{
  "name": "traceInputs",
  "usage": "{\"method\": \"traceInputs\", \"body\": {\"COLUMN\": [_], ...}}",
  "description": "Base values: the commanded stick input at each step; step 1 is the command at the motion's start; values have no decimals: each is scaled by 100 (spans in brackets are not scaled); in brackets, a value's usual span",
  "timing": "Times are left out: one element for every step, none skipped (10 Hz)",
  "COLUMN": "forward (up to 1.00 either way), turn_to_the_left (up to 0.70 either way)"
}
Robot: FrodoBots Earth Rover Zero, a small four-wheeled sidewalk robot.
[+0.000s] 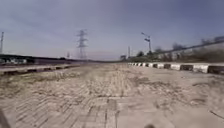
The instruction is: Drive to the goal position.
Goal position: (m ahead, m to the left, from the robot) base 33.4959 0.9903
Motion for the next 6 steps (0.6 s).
{"method": "traceInputs", "body": {"forward": [100, 100, 100, 100, 100, 100], "turn_to_the_left": [-13, -20, -7, 0, 0, 0]}}
